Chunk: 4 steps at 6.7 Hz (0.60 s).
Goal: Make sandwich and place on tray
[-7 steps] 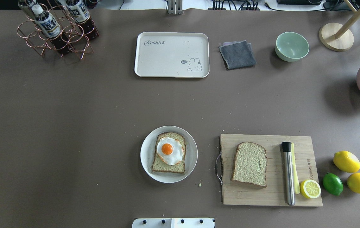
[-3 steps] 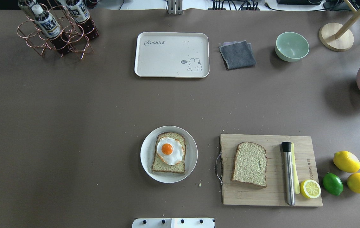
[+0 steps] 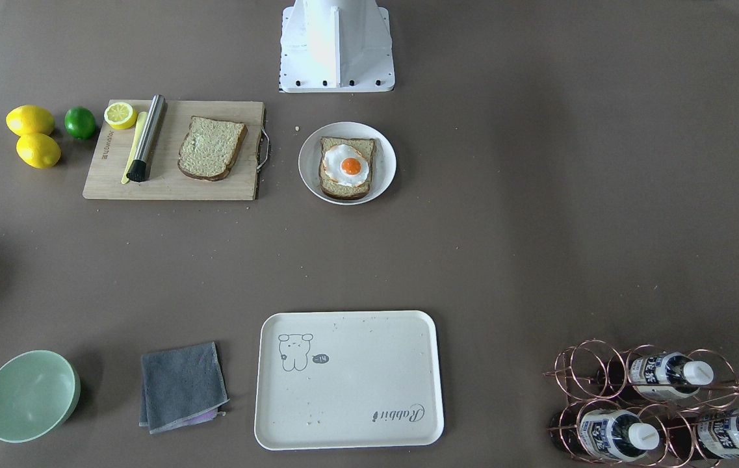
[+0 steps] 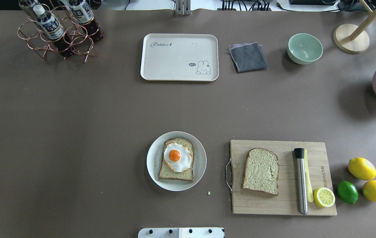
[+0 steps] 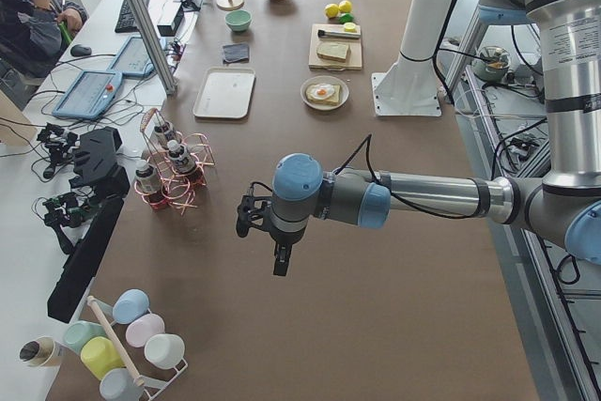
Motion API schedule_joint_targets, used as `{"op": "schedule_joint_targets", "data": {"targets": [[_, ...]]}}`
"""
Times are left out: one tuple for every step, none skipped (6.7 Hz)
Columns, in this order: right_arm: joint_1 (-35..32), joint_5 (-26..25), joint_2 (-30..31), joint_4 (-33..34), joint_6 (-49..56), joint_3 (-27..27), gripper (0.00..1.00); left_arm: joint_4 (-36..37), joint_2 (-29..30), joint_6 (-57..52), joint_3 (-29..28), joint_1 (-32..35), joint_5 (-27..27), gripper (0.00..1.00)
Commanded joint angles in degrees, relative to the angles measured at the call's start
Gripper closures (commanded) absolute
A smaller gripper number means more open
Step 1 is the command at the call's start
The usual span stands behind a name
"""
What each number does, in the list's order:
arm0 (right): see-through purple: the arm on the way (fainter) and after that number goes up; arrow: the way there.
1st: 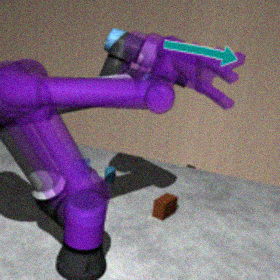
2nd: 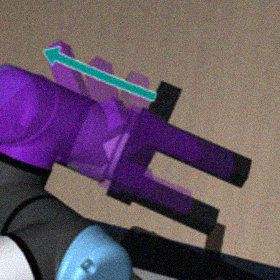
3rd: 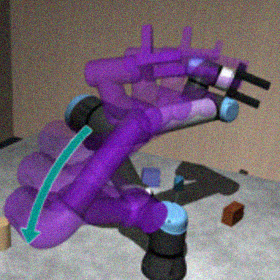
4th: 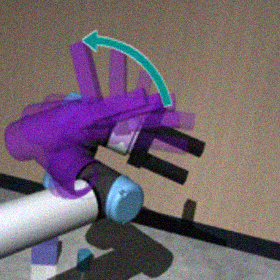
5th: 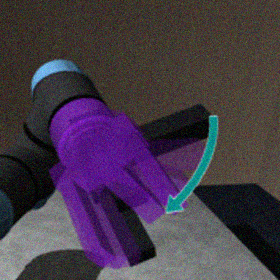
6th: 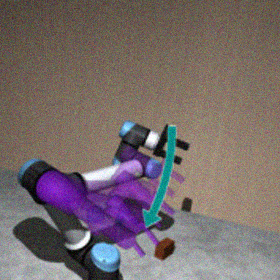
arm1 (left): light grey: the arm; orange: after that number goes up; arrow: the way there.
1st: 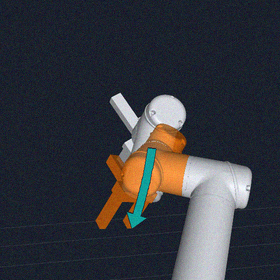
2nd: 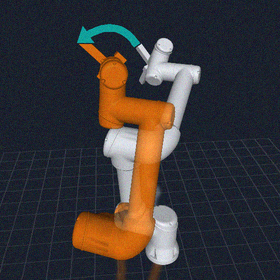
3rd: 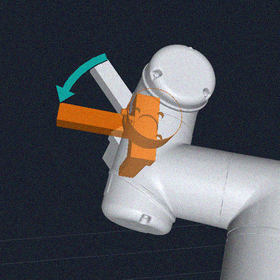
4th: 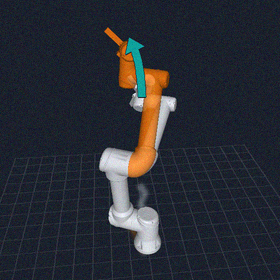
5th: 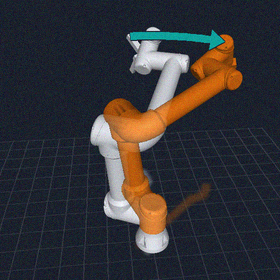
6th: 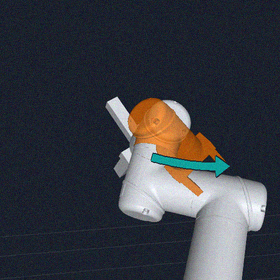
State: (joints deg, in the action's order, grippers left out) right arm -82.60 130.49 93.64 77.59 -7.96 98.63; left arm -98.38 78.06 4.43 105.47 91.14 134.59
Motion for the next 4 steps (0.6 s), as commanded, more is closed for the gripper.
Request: {"op": "schedule_joint_targets", "data": {"targets": [[-0.01,0.12,0.23,0.02,-0.12,-0.02,0.0,-0.05,-0.1,0.05,0.53,0.0,0.06,0.02],[-0.01,0.12,0.23,0.02,-0.12,0.07,0.0,-0.05,-0.01,0.05,0.53,-0.17,0.06,0.02],[0.07,0.03,0.23,-0.07,-0.12,0.07,0.0,-0.05,-0.01,0.05,0.35,-0.52,0.06,0.02],[0.16,0.03,0.23,-0.07,-0.12,-0.11,0.0,-0.14,-0.1,0.05,1.05,-0.53,0.15,0.02]]}}
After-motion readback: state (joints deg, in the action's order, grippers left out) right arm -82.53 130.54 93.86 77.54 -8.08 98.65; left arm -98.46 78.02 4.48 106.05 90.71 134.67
